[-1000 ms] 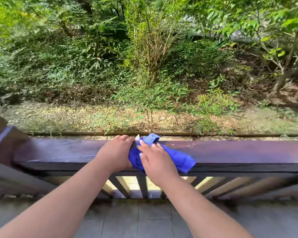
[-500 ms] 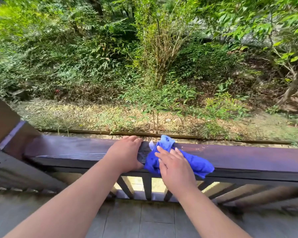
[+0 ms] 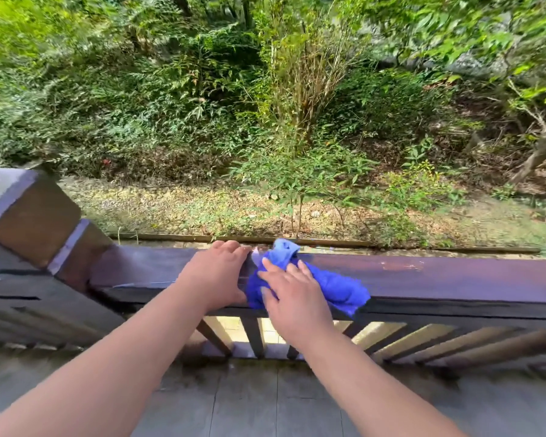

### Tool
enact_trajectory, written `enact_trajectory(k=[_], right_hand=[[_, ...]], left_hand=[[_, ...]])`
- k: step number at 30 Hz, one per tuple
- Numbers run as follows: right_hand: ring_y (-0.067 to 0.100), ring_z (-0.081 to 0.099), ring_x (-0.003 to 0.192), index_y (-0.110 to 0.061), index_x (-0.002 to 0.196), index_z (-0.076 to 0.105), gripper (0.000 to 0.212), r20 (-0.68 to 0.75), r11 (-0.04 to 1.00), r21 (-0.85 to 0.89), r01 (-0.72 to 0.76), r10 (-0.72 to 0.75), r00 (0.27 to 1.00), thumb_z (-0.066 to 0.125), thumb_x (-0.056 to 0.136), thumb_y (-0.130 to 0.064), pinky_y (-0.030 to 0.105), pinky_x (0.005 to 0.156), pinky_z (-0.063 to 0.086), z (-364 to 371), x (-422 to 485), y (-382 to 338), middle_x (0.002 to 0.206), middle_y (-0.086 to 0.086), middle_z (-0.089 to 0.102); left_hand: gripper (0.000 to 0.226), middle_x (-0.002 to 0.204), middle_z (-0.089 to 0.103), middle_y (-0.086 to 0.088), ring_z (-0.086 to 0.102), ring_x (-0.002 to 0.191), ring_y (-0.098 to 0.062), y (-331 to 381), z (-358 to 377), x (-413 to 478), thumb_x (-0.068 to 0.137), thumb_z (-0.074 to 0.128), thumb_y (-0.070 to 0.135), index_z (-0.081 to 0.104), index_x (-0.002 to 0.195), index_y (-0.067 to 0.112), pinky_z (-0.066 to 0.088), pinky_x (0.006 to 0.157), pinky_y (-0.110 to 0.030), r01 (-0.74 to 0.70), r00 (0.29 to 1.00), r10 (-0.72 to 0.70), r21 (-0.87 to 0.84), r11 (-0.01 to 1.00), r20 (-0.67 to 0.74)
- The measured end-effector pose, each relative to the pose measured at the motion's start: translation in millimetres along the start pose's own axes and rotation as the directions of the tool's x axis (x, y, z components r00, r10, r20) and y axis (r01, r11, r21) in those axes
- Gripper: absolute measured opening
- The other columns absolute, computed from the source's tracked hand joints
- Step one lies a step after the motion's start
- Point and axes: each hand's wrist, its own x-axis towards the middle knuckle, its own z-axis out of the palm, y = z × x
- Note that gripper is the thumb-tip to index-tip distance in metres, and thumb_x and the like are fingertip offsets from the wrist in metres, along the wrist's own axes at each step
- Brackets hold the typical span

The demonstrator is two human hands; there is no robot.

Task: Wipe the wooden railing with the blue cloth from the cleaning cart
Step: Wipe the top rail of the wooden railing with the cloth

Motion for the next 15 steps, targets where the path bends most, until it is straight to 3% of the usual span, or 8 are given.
enact_trajectory(k=[3, 6, 10, 15], right_hand=[[0.024, 0.052, 0.123, -0.03, 0.125, 0.062, 0.034, 0.007, 0.999, -0.032, 0.039, -0.039, 0.999, 0.05, 0.093, -0.037, 0.045, 0.119, 0.023, 13.9, 11.1, -22.0, 0.146, -0.011, 0.054], [0.023, 0.054, 0.125, -0.029, 0.125, 0.064, 0.032, -0.005, 0.999, -0.024, 0.035, -0.035, 0.999, 0.05, 0.096, -0.032, 0.044, 0.12, 0.025, 14.4, 10.9, -17.0, 0.145, -0.013, 0.055], [0.026, 0.059, 0.117, -0.022, 0.116, 0.07, 0.025, -0.136, 0.996, -0.023, -0.09, 0.086, 0.987, 0.057, 0.094, -0.02, 0.043, 0.116, 0.03, 3.1, 5.5, 1.6, 0.138, -0.008, 0.062], [0.034, 0.06, 0.113, -0.011, 0.113, 0.071, 0.024, -0.22, 0.976, 0.0, -0.22, 0.214, 0.952, 0.059, 0.092, -0.01, 0.048, 0.115, 0.032, 4.8, 6.5, -8.6, 0.134, 0.001, 0.065]], left_hand=[[0.088, 0.138, 0.054, -0.001, 0.049, 0.123, -0.025, -21.3, 0.7, -4.4, 0.064, 0.065, 0.057, 0.047, 0.141, 0.019, 0.052, 0.096, -0.046, -0.003, 1.0, 0.004, 0.018, 1.0, -0.008], [0.102, 0.139, 0.053, 0.0, 0.049, 0.124, -0.025, -36.5, 3.3, -7.1, 0.063, 0.067, 0.067, 0.04, 0.15, 0.022, 0.05, 0.1, -0.044, -0.024, 0.999, 0.024, 0.022, 0.999, -0.031], [0.113, 0.145, 0.049, 0.001, 0.046, 0.128, -0.025, -53.0, 5.4, -12.2, 0.06, 0.072, 0.079, 0.038, 0.152, 0.022, 0.047, 0.104, -0.045, -0.033, 0.999, 0.034, 0.03, 0.999, -0.042], [0.113, 0.15, 0.045, 0.003, 0.043, 0.133, -0.024, -79.8, 4.5, -24.3, 0.063, 0.074, 0.077, 0.034, 0.155, 0.025, 0.046, 0.107, -0.044, -0.011, 0.999, 0.01, -0.016, 1.0, -0.053]])
